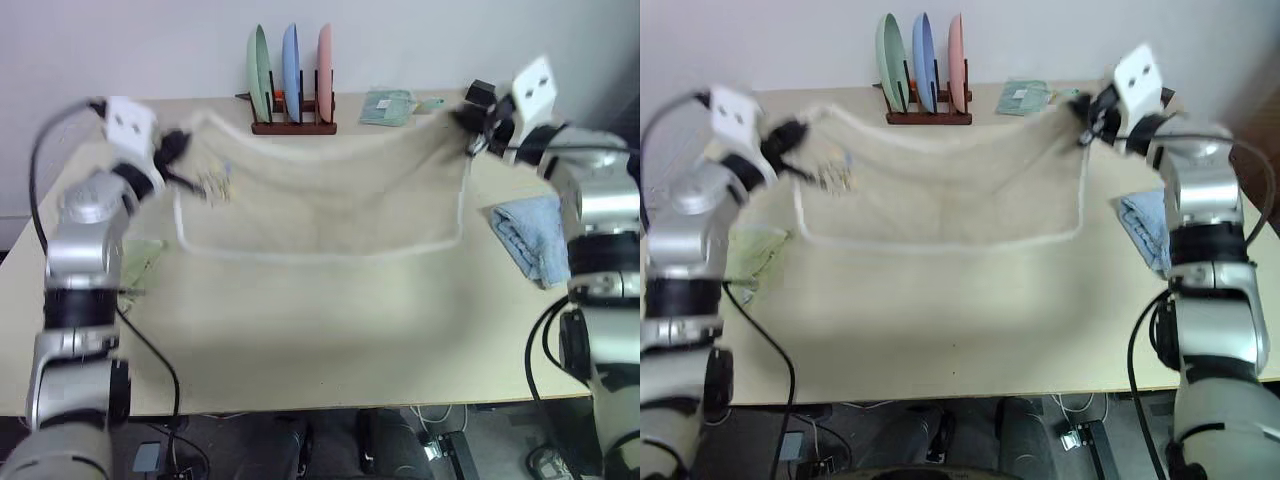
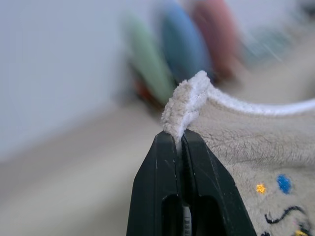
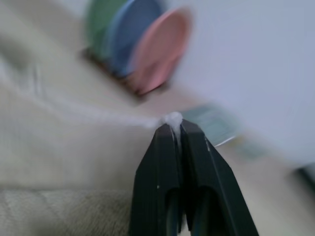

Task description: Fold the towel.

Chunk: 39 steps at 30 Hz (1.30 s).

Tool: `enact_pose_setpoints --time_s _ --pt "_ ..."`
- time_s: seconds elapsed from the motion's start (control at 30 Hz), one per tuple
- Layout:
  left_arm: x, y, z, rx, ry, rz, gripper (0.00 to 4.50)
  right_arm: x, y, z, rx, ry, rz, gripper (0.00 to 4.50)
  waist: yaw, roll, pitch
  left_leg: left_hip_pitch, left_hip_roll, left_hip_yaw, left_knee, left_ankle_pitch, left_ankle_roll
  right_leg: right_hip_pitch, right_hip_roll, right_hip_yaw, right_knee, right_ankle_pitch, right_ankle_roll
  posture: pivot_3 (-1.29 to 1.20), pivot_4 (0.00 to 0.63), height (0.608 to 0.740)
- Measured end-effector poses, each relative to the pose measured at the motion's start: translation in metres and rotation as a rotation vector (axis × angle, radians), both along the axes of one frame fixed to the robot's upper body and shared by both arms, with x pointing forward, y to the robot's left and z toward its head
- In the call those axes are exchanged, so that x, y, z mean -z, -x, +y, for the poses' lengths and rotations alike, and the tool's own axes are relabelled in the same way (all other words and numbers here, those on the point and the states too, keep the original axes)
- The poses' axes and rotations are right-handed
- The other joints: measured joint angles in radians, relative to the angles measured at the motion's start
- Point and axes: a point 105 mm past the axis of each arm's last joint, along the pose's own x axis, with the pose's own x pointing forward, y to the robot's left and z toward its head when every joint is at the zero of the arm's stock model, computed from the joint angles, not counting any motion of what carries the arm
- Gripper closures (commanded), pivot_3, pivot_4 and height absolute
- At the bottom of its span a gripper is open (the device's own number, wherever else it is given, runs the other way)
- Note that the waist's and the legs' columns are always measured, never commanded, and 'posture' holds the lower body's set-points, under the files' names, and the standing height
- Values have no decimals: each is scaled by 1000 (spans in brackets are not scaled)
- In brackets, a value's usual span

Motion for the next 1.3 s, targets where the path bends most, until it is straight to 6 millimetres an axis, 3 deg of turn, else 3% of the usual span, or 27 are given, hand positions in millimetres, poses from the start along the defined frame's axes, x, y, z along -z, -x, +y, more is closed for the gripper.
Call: enact_pose_setpoints --time_s 0.1,0.2,0.27,0.33,0.4,0.53,0.63,0.73,0.83,0.97,1.13,1.3 --pt "-37 -3 15 -60 15 -116 4500 -23 1 -1 4 3 -103 4467 -15 0 0 0 0 0 1 0 0 -3 -1 -1 0 0 0 0 150 740" --pt "-34 0 23 -63 -8 -116 4500 -25 7 0 -37 -3 -130 4467 -29 0 0 0 -1 0 0 0 0 -4 -1 -1 0 0 0 0 150 740" --pt "-12 0 25 -41 -22 -58 4500 -17 13 2 -84 1 -114 4467 -35 0 0 0 0 0 0 0 0 -5 -1 -1 0 0 0 0 150 740" --pt "23 12 23 20 -56 41 4500 5 25 8 -167 23 -61 4467 -44 0 0 0 0 -1 -1 0 0 -4 0 0 1 0 0 0 150 740" --pt "61 25 21 74 -73 156 4500 38 35 7 -218 29 46 4467 -47 0 0 -2 0 -1 -2 0 1 -5 0 0 1 0 0 0 150 740" --pt "138 80 5 238 -82 420 4500 123 79 1 -324 60 365 4467 -43 1 0 -3 0 -1 1 -1 2 -5 -1 1 2 0 0 0 150 740" --pt "162 117 -7 331 -54 548 4500 152 108 -3 -370 77 537 4467 -20 2 0 0 0 1 2 -1 2 -1 0 2 2 1 -1 0 150 740" --pt "168 152 -6 381 5 652 4500 155 128 -6 -389 70 629 4467 -10 3 0 8 1 1 1 -2 2 8 0 2 0 1 -2 0 150 740" --pt "179 170 -5 387 49 734 4500 155 136 -15 -365 50 674 4467 6 3 0 13 1 1 1 -3 4 13 0 2 -1 1 -2 0 150 740" --pt "171 159 1 321 105 672 4500 149 133 -14 -362 39 653 4467 26 3 0 13 0 2 2 -3 4 14 0 2 -2 1 -1 0 150 740" --pt "154 133 15 222 226 561 4500 130 111 -19 -286 35 547 4467 32 3 0 13 1 2 2 -3 4 13 0 2 -2 1 -1 0 150 740" --pt "157 116 21 138 324 528 4500 139 85 -21 -210 -3 518 4467 31 3 0 13 1 2 2 -3 3 13 0 2 -2 1 -1 0 150 740"
